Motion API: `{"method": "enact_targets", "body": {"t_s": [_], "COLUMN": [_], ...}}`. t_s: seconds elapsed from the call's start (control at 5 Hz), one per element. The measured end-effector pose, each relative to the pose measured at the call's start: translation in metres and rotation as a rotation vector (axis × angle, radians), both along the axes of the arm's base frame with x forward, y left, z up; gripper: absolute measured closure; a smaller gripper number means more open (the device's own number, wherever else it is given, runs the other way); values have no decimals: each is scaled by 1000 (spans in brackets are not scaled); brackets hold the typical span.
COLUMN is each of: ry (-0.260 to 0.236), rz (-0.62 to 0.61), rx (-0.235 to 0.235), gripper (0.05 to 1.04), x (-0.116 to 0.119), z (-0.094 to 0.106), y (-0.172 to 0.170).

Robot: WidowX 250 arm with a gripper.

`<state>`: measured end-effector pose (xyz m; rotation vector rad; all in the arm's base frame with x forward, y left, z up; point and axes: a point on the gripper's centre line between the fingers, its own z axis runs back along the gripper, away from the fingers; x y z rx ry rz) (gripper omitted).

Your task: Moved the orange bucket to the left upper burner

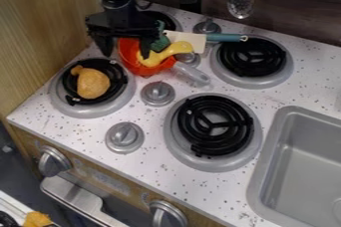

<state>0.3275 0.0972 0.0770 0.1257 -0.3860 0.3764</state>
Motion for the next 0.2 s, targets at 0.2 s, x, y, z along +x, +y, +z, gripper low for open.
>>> {"method": "enact_targets", "body": {"t_s": [0.2], "ry": [27], "rz": [-59], "rx": [-10], "gripper": [83], "x": [-8], "z": [7], "y": [-10]}}
